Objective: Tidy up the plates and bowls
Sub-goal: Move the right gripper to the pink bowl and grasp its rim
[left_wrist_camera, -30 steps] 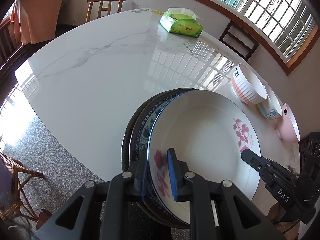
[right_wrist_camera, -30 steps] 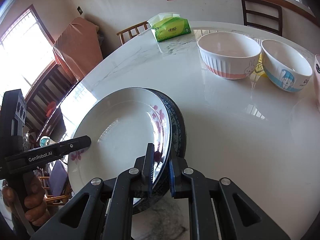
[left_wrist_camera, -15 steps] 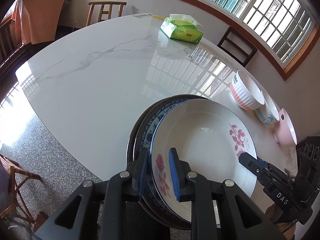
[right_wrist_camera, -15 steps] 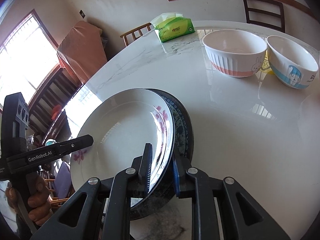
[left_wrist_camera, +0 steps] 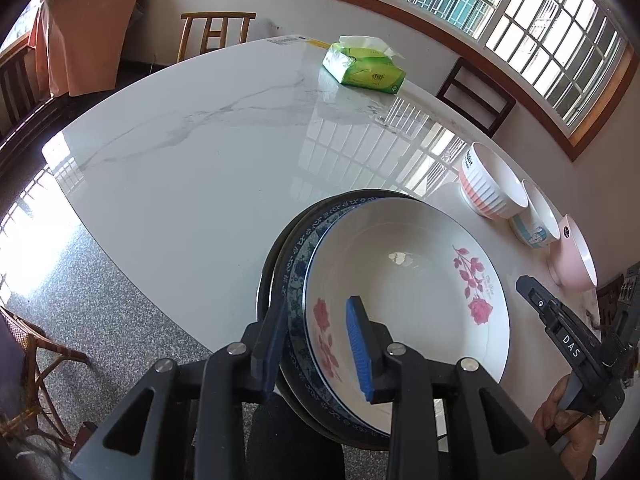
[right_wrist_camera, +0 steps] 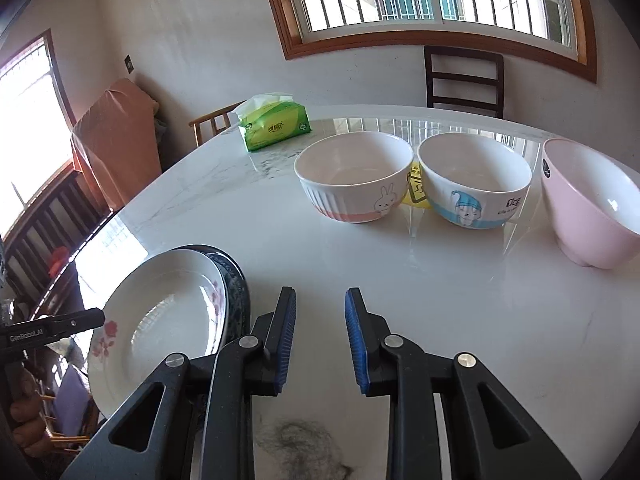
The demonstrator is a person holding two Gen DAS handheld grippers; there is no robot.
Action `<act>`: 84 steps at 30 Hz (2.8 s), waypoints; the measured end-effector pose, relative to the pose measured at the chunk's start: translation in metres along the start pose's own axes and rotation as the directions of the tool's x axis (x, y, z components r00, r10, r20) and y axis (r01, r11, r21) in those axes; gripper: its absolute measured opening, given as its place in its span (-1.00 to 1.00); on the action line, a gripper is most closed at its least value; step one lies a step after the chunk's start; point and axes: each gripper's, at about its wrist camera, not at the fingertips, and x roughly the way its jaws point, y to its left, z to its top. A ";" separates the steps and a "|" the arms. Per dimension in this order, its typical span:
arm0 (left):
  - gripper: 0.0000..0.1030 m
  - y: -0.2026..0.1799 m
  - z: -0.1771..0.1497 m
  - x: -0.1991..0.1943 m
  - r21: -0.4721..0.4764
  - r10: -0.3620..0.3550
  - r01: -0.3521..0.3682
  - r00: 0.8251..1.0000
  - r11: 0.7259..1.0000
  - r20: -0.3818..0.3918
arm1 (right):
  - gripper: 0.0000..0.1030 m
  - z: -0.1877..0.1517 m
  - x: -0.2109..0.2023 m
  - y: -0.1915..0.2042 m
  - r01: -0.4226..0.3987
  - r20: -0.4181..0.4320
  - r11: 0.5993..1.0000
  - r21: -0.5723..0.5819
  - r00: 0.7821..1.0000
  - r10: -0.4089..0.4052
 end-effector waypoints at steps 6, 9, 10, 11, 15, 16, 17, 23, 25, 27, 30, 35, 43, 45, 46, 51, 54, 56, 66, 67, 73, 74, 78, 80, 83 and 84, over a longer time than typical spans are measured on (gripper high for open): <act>-0.40 0.000 -0.001 0.001 -0.001 -0.007 0.007 1.000 1.000 -0.002 | -0.59 -0.011 0.025 0.011 -0.012 -0.080 0.999 -0.047 0.997 0.008; -0.40 -0.001 0.000 0.002 0.002 -0.004 0.004 1.000 1.000 -0.003 | -0.59 -0.015 0.028 0.021 -0.023 -0.086 0.997 -0.076 0.996 0.017; -0.40 -0.001 0.000 0.002 0.002 -0.001 0.001 1.000 1.000 -0.002 | -0.59 -0.016 0.028 0.025 -0.034 -0.088 0.996 -0.087 0.996 0.026; -0.40 -0.001 0.000 0.001 0.003 0.002 -0.002 1.000 1.000 -0.001 | -0.61 -0.016 0.028 0.029 -0.032 -0.086 0.994 -0.103 0.996 0.023; -0.40 -0.005 0.001 -0.005 0.001 -0.002 0.002 1.000 1.000 -0.001 | -0.62 -0.017 0.028 0.023 -0.042 -0.086 0.995 -0.096 0.996 0.034; -0.34 -0.009 0.002 -0.009 0.003 0.000 0.000 1.000 1.000 0.005 | -0.62 -0.016 0.027 0.016 -0.050 -0.079 0.996 -0.068 0.996 0.044; -0.34 -0.013 0.003 -0.014 0.014 -0.001 0.000 1.000 1.000 0.019 | -0.62 -0.016 0.024 0.010 -0.056 -0.067 0.997 -0.046 0.996 0.053; -0.29 -0.070 0.005 -0.037 0.139 -0.022 0.010 0.996 0.990 0.084 | -0.60 -0.022 -0.021 -0.045 -0.014 0.026 0.999 0.047 1.000 0.013; -0.27 -0.095 0.006 -0.036 0.164 -0.071 0.060 0.996 0.985 0.061 | -0.53 -0.029 -0.042 -0.073 0.012 0.060 0.995 0.097 0.998 -0.018; -0.27 -0.123 0.006 -0.031 0.190 -0.125 0.118 0.992 0.975 0.027 | -0.48 -0.035 -0.061 -0.102 0.050 0.075 0.988 0.145 0.995 -0.062; -0.27 -0.173 0.006 -0.018 0.230 -0.194 0.199 0.980 0.953 -0.045 | -0.48 -0.042 -0.087 -0.147 0.100 0.085 0.969 0.225 0.989 -0.122; -0.27 -0.260 0.014 0.008 0.267 -0.301 0.331 0.942 0.905 -0.148 | -0.48 -0.045 -0.123 -0.208 0.123 0.093 0.941 0.316 0.983 -0.159; -0.27 -0.361 0.037 0.061 0.270 -0.286 0.355 0.921 0.895 -0.265 | -0.44 -0.010 -0.140 -0.273 0.106 0.023 0.939 0.326 0.993 -0.120; -0.27 -0.371 0.045 0.078 0.224 -0.281 0.352 0.913 0.909 -0.295 | -0.44 0.003 -0.136 -0.283 0.114 -0.003 0.941 0.319 0.993 -0.119; -0.27 -0.374 0.048 0.086 0.199 -0.285 0.354 0.908 0.914 -0.308 | -0.43 0.009 -0.134 -0.289 0.113 -0.011 0.942 0.315 0.993 -0.116; -0.27 -0.381 0.055 0.119 0.112 -0.271 0.330 0.893 0.937 -0.359 | -0.36 0.041 -0.119 -0.306 0.092 -0.050 0.948 0.305 0.996 -0.080; -0.27 -0.386 0.058 0.127 0.090 -0.281 0.334 0.888 0.938 -0.363 | -0.36 0.059 -0.105 -0.308 0.098 -0.071 0.958 0.269 0.994 -0.082; -0.27 -0.392 0.059 0.131 0.091 -0.281 0.335 0.888 0.938 -0.365 | -0.36 0.070 -0.097 -0.308 0.114 -0.079 0.964 0.242 0.992 -0.097; -0.27 -0.397 0.053 0.143 0.111 -0.203 0.255 0.916 0.961 -0.345 | -0.36 0.105 -0.033 -0.330 0.130 -0.179 0.975 0.181 0.979 -0.097; -0.27 -0.398 0.053 0.144 0.114 -0.193 0.245 0.919 0.963 -0.343 | -0.36 0.107 -0.027 -0.332 0.137 -0.196 0.975 0.177 0.975 -0.101; -0.55 -0.403 0.047 0.159 0.114 -0.153 0.216 0.901 0.970 -0.407 | -0.58 0.107 0.003 -0.334 0.167 -0.292 0.978 0.123 0.948 -0.125; -0.57 -0.406 0.047 0.158 0.135 -0.135 0.204 0.908 0.970 -0.397 | -0.68 0.105 0.008 -0.334 0.164 -0.315 0.980 0.115 0.941 -0.120; -0.71 -0.408 0.041 0.156 0.167 -0.112 0.195 0.906 0.966 -0.408 | -0.85 0.095 0.012 -0.326 0.165 -0.347 0.982 0.088 0.929 -0.125; -0.74 -0.408 0.038 0.159 0.156 -0.121 0.205 0.895 0.966 -0.429 | -0.87 0.093 0.000 -0.331 0.165 -0.324 0.977 0.133 0.939 -0.114; -0.75 -0.409 0.033 0.157 0.170 -0.112 0.200 0.899 0.965 -0.423 | -0.87 0.099 -0.017 -0.339 0.138 -0.288 0.973 0.183 0.954 -0.082; -0.75 -0.411 0.031 0.155 0.172 -0.110 0.198 0.901 0.965 -0.419 | -0.86 0.102 -0.018 -0.339 0.149 -0.291 0.972 0.181 0.952 -0.092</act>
